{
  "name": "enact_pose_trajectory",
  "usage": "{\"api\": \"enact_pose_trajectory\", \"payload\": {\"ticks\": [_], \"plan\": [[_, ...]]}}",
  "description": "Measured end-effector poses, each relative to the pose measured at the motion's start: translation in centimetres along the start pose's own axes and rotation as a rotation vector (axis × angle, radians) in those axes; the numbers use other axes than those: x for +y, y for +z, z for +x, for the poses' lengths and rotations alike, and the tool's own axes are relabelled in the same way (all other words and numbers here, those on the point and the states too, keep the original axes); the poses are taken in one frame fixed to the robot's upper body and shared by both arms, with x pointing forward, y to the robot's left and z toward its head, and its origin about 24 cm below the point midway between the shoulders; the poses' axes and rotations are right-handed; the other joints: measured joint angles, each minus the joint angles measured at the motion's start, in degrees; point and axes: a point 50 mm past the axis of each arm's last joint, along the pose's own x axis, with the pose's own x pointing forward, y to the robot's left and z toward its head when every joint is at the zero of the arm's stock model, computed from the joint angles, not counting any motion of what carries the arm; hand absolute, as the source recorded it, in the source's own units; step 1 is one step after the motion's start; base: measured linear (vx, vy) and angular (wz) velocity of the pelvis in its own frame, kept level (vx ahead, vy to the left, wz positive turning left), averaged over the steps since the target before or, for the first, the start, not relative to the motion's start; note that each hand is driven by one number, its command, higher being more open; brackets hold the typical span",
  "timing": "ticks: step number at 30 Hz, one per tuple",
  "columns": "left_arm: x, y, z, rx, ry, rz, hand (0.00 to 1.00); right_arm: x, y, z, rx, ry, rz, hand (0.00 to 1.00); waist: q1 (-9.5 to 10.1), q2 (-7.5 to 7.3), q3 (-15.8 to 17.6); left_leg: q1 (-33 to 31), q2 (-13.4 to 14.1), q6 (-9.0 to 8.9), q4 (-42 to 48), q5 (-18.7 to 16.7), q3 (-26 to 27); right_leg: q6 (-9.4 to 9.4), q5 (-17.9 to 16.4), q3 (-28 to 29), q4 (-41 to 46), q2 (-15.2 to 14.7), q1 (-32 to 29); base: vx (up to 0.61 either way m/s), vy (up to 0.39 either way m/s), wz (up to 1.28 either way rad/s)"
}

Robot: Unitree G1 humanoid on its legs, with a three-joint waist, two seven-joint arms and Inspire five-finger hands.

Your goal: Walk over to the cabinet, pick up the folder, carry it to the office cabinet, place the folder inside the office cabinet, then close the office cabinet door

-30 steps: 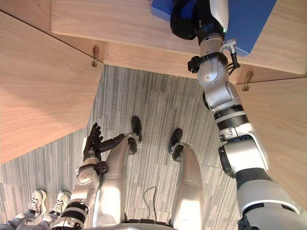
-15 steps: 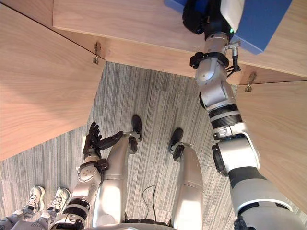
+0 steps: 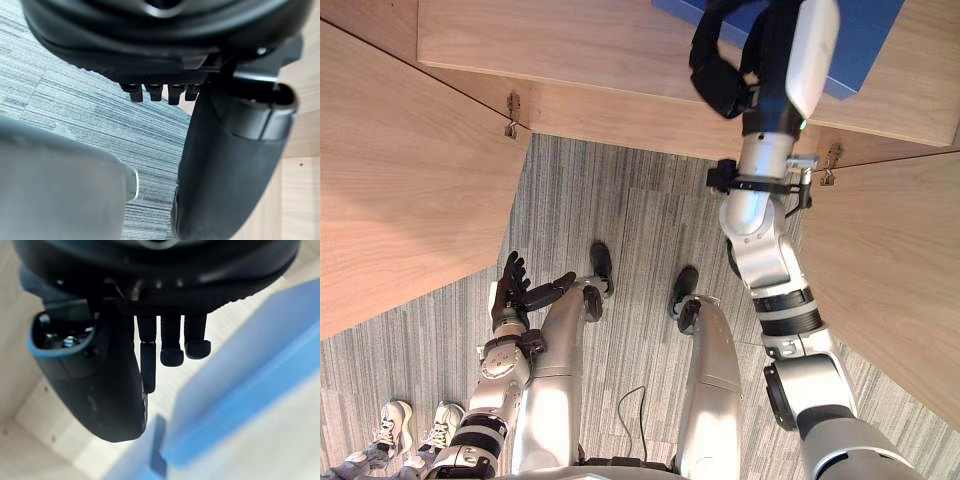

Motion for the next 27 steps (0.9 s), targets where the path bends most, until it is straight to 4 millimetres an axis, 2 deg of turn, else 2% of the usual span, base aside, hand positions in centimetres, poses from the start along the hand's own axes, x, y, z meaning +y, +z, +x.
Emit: {"api": "enact_pose_trajectory", "payload": {"ticks": [6,10,16,19,27], "plan": [[0.1,-0.1,0.0,0.004,0.005,-0.001,1.0,2.2,-2.0,-1.3,0.07,0.15,-0.053,0.0,0.36,-0.04,0.3,0.0,0.1,0.0,-0.1,0.0,0.0,0.0,0.0,0.0,-0.1,0.1,0.0,0.0,0.0,0.0],[0.2,-0.1,0.0,0.001,0.018,-0.012,1.0,2.6,-2.6,-0.4,0.098,0.154,-0.074,0.0,0.39,-0.03,0.7,-0.7,0.0,-0.01,-0.1,0.1,-0.1,0.0,0.0,0.0,0.0,0.0,-0.7,0.0,0.0,0.0],[0.2,0.2,0.0,-0.016,0.027,-0.039,1.0,2.2,-1.7,3.8,0.105,0.089,-0.031,0.0,0.44,0.14,1.3,-1.3,-0.5,0.01,-0.7,0.6,-0.2,0.0,0.0,-0.2,0.1,-0.4,-1.3,-0.01,-0.005,0.03],[-0.1,0.4,0.0,-0.027,0.027,-0.071,1.0,1.0,-1.3,6.4,0.125,0.021,0.007,0.0,0.87,0.49,1.5,-2.4,-0.8,0.04,-0.7,0.9,-0.7,0.0,0.0,-0.7,0.2,-0.7,-2.1,-0.01,-0.006,0.07],[-0.3,0.3,0.0,-0.018,0.023,-0.097,1.0,0.0,-1.1,9.3,0.16,-0.014,0.015,0.0,1.12,0.6,1.5,-2.4,-1.8,0.08,-2.2,1.7,-0.7,-0.06,0.2,-1.2,-0.5,-1.7,-2.1,0.0,-0.003,0.07]]}}
